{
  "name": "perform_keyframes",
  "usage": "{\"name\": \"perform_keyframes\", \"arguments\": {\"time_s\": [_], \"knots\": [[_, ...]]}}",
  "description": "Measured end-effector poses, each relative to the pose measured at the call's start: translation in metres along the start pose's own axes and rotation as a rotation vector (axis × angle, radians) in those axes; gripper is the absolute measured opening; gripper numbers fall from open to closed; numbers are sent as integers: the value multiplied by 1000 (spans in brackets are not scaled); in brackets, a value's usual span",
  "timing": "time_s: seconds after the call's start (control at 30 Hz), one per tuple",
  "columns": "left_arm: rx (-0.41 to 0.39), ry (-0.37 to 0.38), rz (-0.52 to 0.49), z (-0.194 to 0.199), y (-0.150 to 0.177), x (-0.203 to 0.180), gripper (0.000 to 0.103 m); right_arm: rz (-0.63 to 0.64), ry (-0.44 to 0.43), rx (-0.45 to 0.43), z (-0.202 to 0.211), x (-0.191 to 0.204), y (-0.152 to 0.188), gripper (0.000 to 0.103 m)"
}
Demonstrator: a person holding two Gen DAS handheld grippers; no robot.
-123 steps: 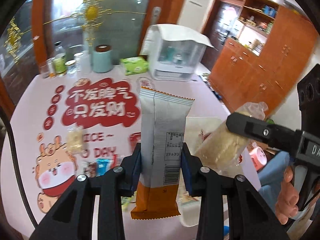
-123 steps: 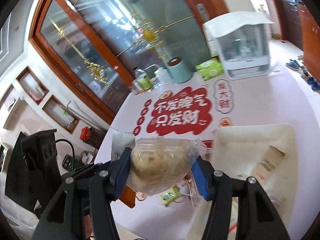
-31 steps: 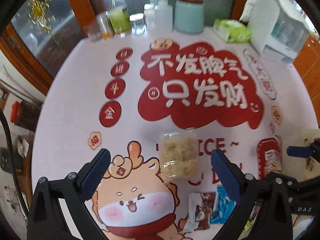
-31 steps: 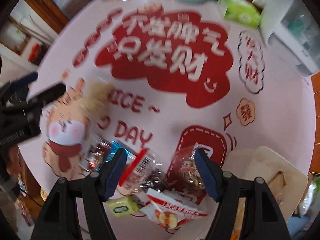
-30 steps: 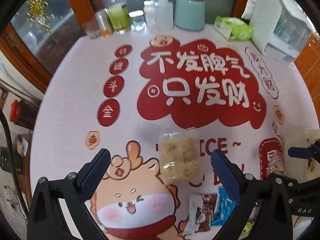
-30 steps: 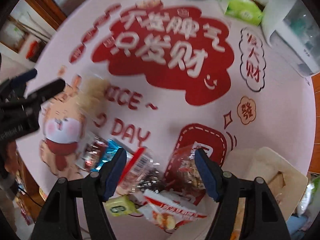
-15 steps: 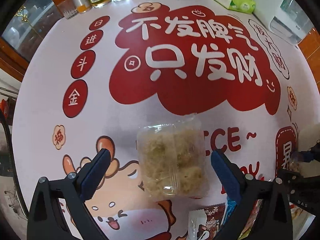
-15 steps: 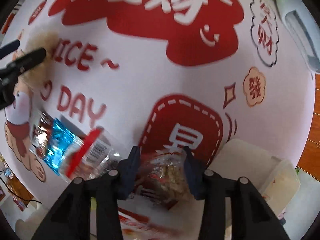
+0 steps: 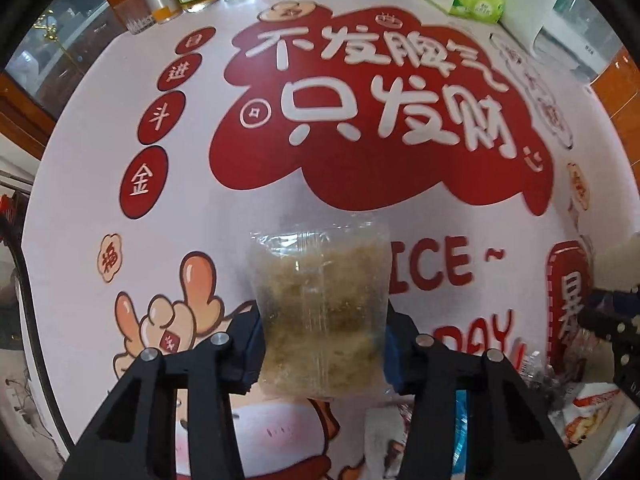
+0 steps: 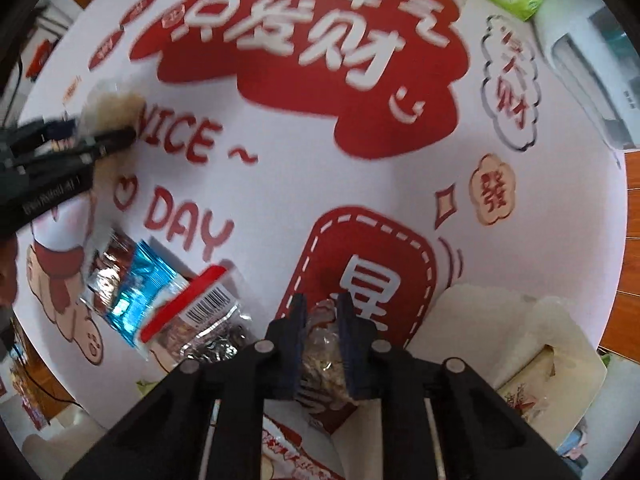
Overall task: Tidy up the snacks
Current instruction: 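Grasp the clear cracker bag with the left tool while the right grasps a small snack, then carry both snacks over the white tray and release them inside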
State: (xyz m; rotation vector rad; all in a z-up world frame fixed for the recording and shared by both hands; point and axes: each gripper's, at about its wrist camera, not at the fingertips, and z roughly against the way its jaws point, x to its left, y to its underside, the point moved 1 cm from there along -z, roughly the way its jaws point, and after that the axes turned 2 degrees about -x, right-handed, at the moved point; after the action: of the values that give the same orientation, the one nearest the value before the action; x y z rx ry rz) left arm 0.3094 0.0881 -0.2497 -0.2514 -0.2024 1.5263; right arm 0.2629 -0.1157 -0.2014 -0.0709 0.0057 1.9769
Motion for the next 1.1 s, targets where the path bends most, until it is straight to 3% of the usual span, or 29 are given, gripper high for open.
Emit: {"name": "perform_keyframes", "arguments": {"time_s": [0.13,0.4,0.57,0.77,0.93,1.1], "knots": [[-62,5,-5,34,2,-8,46,-23,-22,-95,33,-3,4,15],[-242,27,-22,146,25,-31,46,-68,-102,-329,121,-9,11,15],[-348,64,-41,205,45,-60,46,-114,-137,-482,171,-20,53,16],[-426,132,-96,258,80,-114,46,-218,-119,-648,219,-45,139,16],[-461,157,-172,273,97,-174,46,-320,-103,-702,225,-71,194,16],[-442,194,-239,269,105,-228,46,-394,-83,-711,222,-93,234,16]]}}
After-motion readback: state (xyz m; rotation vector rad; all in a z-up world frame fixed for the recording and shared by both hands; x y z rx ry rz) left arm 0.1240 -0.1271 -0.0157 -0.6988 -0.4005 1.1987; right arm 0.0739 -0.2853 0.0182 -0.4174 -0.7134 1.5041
